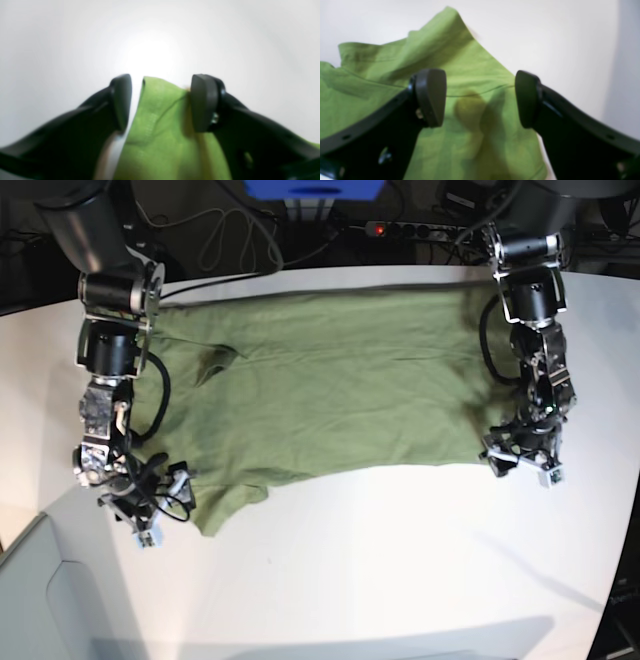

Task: Fold the T-shirt properly
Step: 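Move both grippers to the shirt's hem corners, then grasp the hem corners of the shirt with both grippers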

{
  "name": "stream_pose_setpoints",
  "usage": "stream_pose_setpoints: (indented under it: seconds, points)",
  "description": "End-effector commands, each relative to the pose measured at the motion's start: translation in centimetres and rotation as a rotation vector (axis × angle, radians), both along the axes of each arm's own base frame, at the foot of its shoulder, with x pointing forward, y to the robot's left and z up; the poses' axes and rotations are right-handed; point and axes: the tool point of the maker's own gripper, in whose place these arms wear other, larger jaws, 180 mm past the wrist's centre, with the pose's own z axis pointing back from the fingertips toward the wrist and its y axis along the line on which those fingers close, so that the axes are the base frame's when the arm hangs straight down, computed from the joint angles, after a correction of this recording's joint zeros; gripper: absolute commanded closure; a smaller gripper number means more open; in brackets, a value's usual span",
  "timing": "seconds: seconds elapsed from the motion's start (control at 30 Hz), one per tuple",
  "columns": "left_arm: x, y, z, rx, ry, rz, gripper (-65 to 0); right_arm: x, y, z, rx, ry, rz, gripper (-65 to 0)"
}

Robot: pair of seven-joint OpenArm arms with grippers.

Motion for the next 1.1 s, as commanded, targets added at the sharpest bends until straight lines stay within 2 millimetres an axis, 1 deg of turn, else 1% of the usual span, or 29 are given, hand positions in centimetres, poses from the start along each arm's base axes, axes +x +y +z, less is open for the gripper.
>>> stream_pose_setpoints:
  seconds: [0.0, 0.07, 0.13, 0.2, 0.3, 0.33, 0.37, 0.4, 0.43, 0.5, 0.63, 0.73, 0.8, 0.9, 1.07]
  points:
    - [0.4, 0.4, 0.6, 0.003, 0.003, 0.001, -29.4, 2.0, -0.2, 2.9, 0.009, -0.084, -0.001, -41.6]
    - [0.4, 0.3, 0.5, 0.0, 0.003, 0.003, -20.2, 2.7, -0.2, 3.7, 0.012, -0.1, -0.003, -41.6]
    - [0.4, 0.2, 0.5, -0.003, 0.003, 0.002, -13.4, 3.1, -0.1, 4.1, 0.012, -0.109, -0.001, -41.6]
    - [0.4, 0.1, 0.4, -0.004, 0.004, 0.0, -10.4, 3.6, 0.0, 4.8, 0.013, -0.124, 0.0, -41.6]
    - [0.4, -0.1, 0.4, -0.007, 0.004, -0.001, -9.5, 4.1, 0.2, 5.5, 0.022, -0.155, 0.003, -41.6]
    - [0.4, -0.1, 0.4, -0.006, 0.003, -0.001, -8.3, 4.2, 0.3, 5.8, 0.028, -0.172, 0.003, -41.6]
    - [0.4, -0.2, 0.4, -0.007, 0.003, -0.002, -5.7, 4.4, 0.4, 6.0, 0.035, -0.191, 0.005, -41.6]
    - [0.4, -0.2, 0.4, -0.007, 0.003, -0.002, -1.3, 4.4, 0.5, 5.7, 0.045, -0.192, 0.004, -41.6]
    - [0.4, -0.2, 0.4, -0.007, 0.003, -0.002, 0.0, 4.3, 0.6, 5.0, 0.058, -0.183, 0.003, -41.6]
    - [0.3, -0.2, 0.2, -0.009, 0.01, -0.001, 0.0, 4.1, 0.7, 3.8, 0.083, -0.168, -0.004, -41.6]
    - [0.3, -0.1, 0.3, -0.006, 0.008, -0.001, 0.0, 4.6, 1.1, 2.8, 0.138, -0.183, -0.02, -41.6]
    - [0.3, 0.0, 0.3, -0.005, 0.008, 0.0, 0.0, 5.2, 0.2, 2.4, 0.147, -0.205, -0.091, -41.6]
    - [0.2, 0.0, 0.3, -0.005, 0.009, 0.0, 0.0, 5.3, 0.0, 2.3, 0.156, -0.222, -0.107, -41.6]
    - [0.2, 0.0, 0.2, -0.005, 0.01, 0.0, 0.0, 5.5, 0.1, 2.6, 0.166, -0.247, -0.111, -41.6]
    - [0.1, 0.0, 0.1, -0.006, 0.012, 0.001, 0.0, 5.6, 0.4, 2.6, 0.175, -0.252, -0.11, -41.6]
